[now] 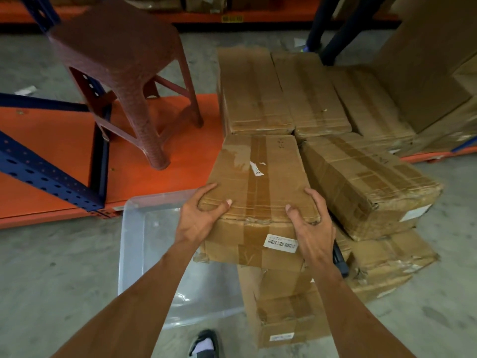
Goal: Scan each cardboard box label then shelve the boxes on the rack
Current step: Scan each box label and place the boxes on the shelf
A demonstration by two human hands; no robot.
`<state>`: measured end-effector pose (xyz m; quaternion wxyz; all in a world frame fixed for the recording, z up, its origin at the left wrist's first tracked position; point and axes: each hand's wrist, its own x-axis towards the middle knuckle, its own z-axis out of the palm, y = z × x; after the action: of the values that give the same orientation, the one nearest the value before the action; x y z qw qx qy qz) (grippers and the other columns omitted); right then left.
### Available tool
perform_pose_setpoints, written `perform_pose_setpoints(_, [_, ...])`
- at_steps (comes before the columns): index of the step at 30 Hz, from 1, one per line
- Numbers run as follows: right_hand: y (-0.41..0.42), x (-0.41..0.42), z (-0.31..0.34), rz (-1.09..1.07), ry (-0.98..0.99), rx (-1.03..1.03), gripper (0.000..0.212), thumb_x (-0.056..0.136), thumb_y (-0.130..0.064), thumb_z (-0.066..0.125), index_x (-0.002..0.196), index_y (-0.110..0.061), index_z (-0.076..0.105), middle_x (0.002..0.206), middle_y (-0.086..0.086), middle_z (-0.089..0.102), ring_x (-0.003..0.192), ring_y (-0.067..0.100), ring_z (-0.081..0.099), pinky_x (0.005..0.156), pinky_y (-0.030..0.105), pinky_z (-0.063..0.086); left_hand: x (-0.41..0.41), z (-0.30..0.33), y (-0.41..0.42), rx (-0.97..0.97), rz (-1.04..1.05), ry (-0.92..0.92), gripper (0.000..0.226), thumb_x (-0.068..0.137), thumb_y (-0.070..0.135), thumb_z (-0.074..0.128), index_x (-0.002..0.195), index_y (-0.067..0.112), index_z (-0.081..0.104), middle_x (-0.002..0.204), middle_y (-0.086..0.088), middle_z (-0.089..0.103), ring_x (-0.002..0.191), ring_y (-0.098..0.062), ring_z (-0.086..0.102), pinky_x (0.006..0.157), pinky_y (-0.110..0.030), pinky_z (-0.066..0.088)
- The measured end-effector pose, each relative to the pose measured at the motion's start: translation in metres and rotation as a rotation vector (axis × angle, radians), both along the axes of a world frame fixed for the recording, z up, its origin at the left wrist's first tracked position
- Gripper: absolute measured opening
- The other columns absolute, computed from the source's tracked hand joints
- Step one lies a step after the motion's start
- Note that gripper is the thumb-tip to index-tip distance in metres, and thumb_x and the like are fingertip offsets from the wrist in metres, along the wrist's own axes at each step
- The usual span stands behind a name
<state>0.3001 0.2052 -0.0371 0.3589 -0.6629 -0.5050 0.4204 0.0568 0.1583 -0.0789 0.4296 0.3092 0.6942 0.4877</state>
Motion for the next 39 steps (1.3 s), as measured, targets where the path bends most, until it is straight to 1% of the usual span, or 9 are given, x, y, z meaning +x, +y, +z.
perform_pose_setpoints(4, [0.003,0.003,0.008,-0.031,0.068,0.02,0.052,0.079,-0.039,0.079,0.126,-0.051,0.064,0.111,-0.033,0.07,0.098,-0.012,0.067,0.083,0.028,0.058,0.009,0.013,0.0,0.015,0.04,-0.042,0.054,0.069,0.031,0.092,0.119,0.03,0.071,0.11,0.017,0.071,0.095,0.007,0.068,0.08,-0.008,0.051])
perform_pose_setpoints(7, [-0.001,0.004,0.024,-0.051,0.098,0.035,0.048,0.084,-0.022,0.078,0.12,-0.051,0.067,0.112,-0.023,0.07,0.089,-0.005,0.071,0.075,0.03,0.063,0.011,0.033,-0.003,0.019,0.066,-0.036,0.05,0.068,0.03,0.093,0.114,0.03,0.072,0.103,0.018,0.074,0.093,0.003,0.07,0.079,-0.01,0.053])
perform_pose_setpoints(10, [-0.012,0.0,0.054,-0.068,0.114,0.043,0.043,0.076,-0.029,0.074,0.114,-0.048,0.069,0.11,-0.018,0.071,0.079,-0.002,0.072,0.064,0.023,0.06,0.009,0.065,-0.013,0.018,0.074,0.01,0.047,0.069,0.031,0.092,0.111,0.032,0.072,0.1,0.018,0.074,0.091,0.003,0.07,0.08,-0.012,0.054])
perform_pose_setpoints(15, [-0.039,0.002,0.111,-0.055,0.126,0.077,0.037,0.079,-0.023,0.074,0.111,-0.043,0.07,0.1,-0.023,0.072,0.08,-0.003,0.07,0.071,0.031,0.061,0.012,0.136,-0.047,0.019,0.071,0.068,0.051,0.065,0.045,0.088,0.112,0.036,0.07,0.093,0.026,0.073,0.088,0.005,0.07,0.078,-0.011,0.054])
perform_pose_setpoints(20, [-0.071,0.025,0.183,-0.01,0.168,0.176,0.039,0.073,-0.032,0.07,0.11,-0.044,0.069,0.092,-0.041,0.068,0.086,-0.02,0.064,0.062,0.011,0.054,0.037,0.221,-0.091,0.094,0.13,0.15,0.05,0.061,0.05,0.087,0.108,0.039,0.071,0.097,0.015,0.075,0.087,0.005,0.069,0.072,-0.008,0.052])
perform_pose_setpoints(22, [-0.084,0.039,0.216,-0.01,0.182,0.221,0.041,0.073,-0.033,0.07,0.113,-0.04,0.07,0.087,-0.033,0.069,0.084,-0.024,0.061,0.06,0.012,0.053,0.052,0.258,-0.107,0.132,0.116,0.19,0.05,0.062,0.052,0.085,0.108,0.04,0.07,0.101,0.016,0.072,0.088,0.007,0.067,0.073,-0.01,0.053])
perform_pose_setpoints(27, [-0.115,0.086,0.302,0.019,0.23,0.403,0.04,0.073,-0.03,0.069,0.113,-0.032,0.069,0.103,-0.027,0.061,0.085,-0.03,0.056,0.056,-0.001,0.043,0.099,0.355,-0.141,0.235,0.106,0.293,0.045,0.067,0.053,0.082,0.109,0.041,0.069,0.105,0.018,0.069,0.091,0.012,0.062,0.07,-0.004,0.047])
perform_pose_setpoints(37, [-0.154,0.166,0.473,0.019,0.236,0.713,0.048,0.066,-0.052,0.058,0.105,-0.026,0.07,0.095,-0.025,0.062,0.083,-0.026,0.056,0.056,0.001,0.039,0.179,0.528,-0.185,0.476,0.128,0.411,0.05,0.064,0.06,0.075,0.109,0.038,0.069,0.099,0.021,0.069,0.091,0.011,0.062,0.074,-0.006,0.046])
perform_pose_setpoints(39, [-0.155,0.168,0.501,0.015,0.234,0.733,0.042,0.068,-0.05,0.059,0.103,-0.029,0.07,0.091,-0.024,0.063,0.08,-0.02,0.058,0.059,0.004,0.037,0.181,0.555,-0.19,0.513,0.147,0.442,0.052,0.064,0.061,0.073,0.11,0.038,0.069,0.099,0.024,0.068,0.095,0.005,0.063,0.084,-0.016,0.048])
